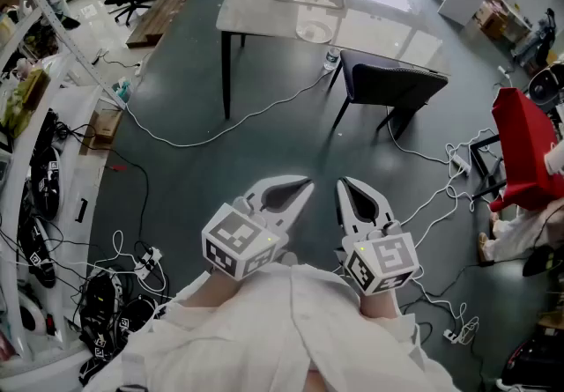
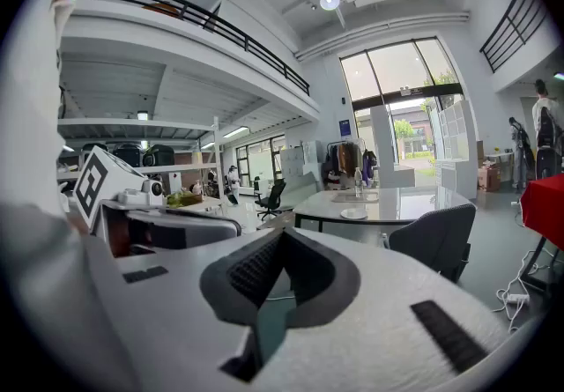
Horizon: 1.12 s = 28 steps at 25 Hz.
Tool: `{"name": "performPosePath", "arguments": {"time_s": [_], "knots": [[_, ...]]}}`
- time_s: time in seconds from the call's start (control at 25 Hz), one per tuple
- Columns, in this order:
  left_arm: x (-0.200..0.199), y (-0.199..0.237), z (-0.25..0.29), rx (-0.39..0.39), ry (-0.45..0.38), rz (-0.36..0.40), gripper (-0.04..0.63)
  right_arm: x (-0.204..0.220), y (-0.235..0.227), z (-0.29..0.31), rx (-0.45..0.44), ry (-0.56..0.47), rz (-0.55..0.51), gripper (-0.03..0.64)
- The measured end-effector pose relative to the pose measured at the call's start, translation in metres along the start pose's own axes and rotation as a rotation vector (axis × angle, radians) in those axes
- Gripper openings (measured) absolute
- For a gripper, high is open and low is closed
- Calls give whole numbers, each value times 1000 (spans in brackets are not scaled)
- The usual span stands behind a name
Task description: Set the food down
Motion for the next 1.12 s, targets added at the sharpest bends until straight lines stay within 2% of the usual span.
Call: {"name": "performPosePath", "arguments": {"time_s": [0.16, 0.36, 0.48, 0.68, 0.92, 1.12], "knots": [[2, 3, 5, 3, 3, -20, 17, 5, -2, 3, 1, 19, -8, 2], [5, 4, 11, -21, 30, 36, 17, 7, -4, 4, -12, 28, -22, 2], [4, 2, 15, -21, 35, 36, 17, 7, -9, 2, -13, 25, -18, 2], [5, -9, 25, 15, 34, 40, 17, 15, -15, 0, -30, -15, 61, 3], [21, -24, 39, 26, 39, 9, 17, 37, -7, -6, -128, 40, 43, 3], [41, -22, 42, -19, 52, -58, 17, 50, -18, -9, -146, 57, 37, 3]]}}
Point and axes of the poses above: the fingertips, and each gripper's own axes: z forward along the fingers, y to its left, x out of its underside, the point moved 5 cm from there along -z, backward along the fingers, and after that the axes turned 6 degrees about -z, right-handed, at the moved point
